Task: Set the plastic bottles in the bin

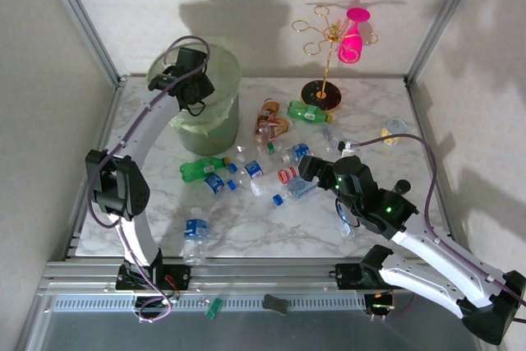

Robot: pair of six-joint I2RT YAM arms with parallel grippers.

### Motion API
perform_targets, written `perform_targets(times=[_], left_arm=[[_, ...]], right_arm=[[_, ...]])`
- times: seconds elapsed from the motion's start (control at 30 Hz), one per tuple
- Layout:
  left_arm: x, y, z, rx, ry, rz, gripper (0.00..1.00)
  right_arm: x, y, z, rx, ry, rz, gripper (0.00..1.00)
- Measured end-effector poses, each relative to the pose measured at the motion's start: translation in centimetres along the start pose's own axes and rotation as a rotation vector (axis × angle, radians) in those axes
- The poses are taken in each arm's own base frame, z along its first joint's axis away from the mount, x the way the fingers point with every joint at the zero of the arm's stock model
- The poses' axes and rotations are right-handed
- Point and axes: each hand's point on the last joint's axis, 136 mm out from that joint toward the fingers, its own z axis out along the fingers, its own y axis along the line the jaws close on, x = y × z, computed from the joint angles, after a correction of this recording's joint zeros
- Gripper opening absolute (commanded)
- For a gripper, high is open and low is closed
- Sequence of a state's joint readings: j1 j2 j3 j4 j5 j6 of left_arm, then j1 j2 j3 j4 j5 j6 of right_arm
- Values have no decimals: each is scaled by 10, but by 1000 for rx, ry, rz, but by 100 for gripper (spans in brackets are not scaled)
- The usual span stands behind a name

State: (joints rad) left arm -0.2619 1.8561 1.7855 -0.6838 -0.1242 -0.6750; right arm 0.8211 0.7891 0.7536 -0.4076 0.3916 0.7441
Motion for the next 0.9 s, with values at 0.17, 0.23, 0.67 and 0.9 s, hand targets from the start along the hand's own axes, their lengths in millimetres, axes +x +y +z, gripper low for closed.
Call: perform_targets(times=[0.17, 0.23, 0.67, 0.9], left_arm=[[4, 4, 8, -26, 6, 2, 47], [4, 6, 8, -31, 3, 3, 51], [5, 8, 9, -42, 4, -21, 78], [7, 11, 3, -38, 7, -33, 81]], right_arm=[[0, 0, 0, 1, 0, 0, 99], [0, 0, 0, 0, 0, 0, 99], [0, 0, 1, 4, 3, -2, 99], [-3, 2, -1, 0, -1, 0, 99]])
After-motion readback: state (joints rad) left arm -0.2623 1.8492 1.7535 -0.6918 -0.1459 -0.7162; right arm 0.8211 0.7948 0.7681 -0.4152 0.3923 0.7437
